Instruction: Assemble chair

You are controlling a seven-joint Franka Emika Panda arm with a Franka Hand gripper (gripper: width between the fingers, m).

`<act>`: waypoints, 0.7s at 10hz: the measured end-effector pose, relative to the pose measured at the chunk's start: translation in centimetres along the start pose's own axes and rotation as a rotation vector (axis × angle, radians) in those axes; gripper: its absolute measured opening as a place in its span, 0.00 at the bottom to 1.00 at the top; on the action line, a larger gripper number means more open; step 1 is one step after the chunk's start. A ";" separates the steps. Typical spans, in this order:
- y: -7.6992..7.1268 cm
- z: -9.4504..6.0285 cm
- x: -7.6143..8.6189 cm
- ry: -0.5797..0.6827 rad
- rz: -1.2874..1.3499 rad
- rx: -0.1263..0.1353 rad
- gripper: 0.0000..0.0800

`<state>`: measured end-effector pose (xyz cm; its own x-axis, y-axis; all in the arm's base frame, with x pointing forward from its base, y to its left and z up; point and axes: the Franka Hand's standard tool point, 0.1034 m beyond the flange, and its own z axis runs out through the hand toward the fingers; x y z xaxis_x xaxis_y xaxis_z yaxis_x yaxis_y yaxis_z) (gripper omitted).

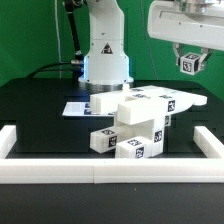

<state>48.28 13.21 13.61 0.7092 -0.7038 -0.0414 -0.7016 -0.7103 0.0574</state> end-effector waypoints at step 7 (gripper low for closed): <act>-1.8 -1.5 5.8 0.072 -0.121 0.002 0.34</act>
Offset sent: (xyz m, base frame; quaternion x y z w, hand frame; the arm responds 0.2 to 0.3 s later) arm 0.0495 -0.0291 0.0151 -0.0005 0.0291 -0.0607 0.9977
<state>53.76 10.43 14.78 0.7917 -0.6104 0.0239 -0.6107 -0.7900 0.0547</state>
